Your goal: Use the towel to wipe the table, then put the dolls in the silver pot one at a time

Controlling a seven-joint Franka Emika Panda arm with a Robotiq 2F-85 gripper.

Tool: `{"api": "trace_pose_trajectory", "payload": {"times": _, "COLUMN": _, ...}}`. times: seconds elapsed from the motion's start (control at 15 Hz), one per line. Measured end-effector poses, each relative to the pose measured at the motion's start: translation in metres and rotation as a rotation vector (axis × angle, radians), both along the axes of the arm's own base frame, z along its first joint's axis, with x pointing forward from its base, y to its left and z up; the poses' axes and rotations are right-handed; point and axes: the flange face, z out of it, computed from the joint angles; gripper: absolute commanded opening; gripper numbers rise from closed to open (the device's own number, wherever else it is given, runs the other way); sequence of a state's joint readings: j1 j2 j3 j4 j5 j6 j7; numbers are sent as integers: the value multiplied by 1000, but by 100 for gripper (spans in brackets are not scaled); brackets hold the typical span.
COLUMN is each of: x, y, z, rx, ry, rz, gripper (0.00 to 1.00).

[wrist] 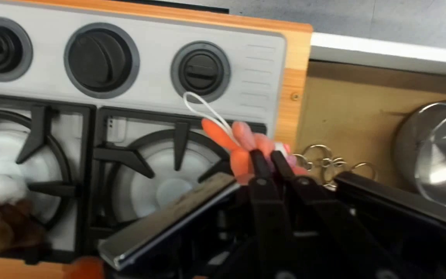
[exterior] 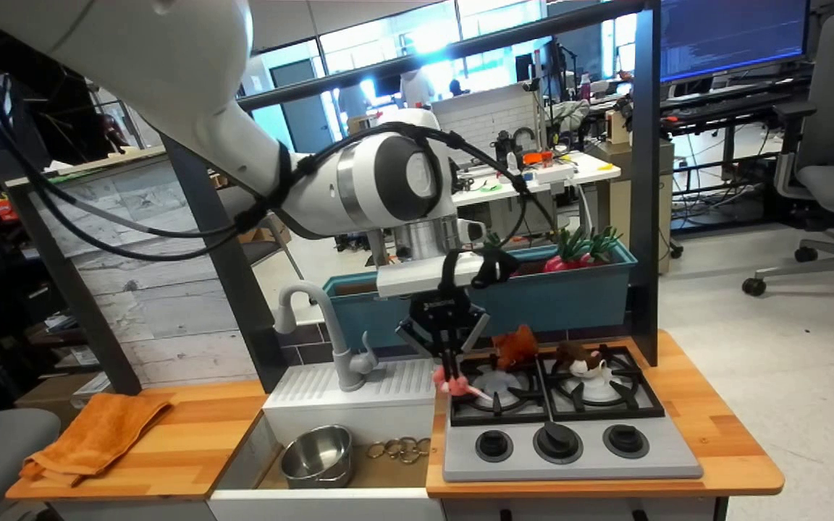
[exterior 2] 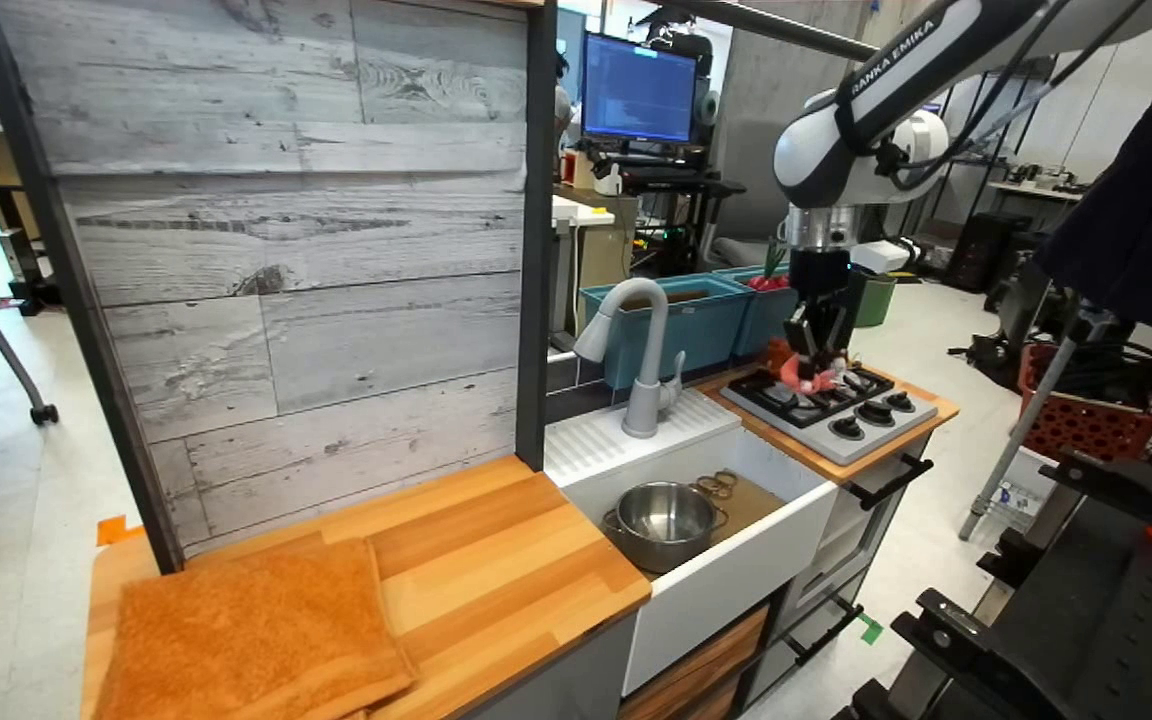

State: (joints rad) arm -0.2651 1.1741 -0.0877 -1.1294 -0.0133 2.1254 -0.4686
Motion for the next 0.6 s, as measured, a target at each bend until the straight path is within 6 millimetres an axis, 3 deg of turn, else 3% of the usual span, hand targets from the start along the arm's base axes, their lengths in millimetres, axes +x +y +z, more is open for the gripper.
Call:
{"api": "trace_pose_trajectory", "payload": {"times": 0.27, "x": -4, "y": 82, "z": 15, "rx": 61, "ry": 33, "rz": 197, "gripper": 2}}
{"api": "trace_pose_trajectory", "payload": {"times": 0.6, "x": -25, "y": 194, "z": -9, "rx": 12, "ry": 126, "rz": 407, "gripper": 2}}
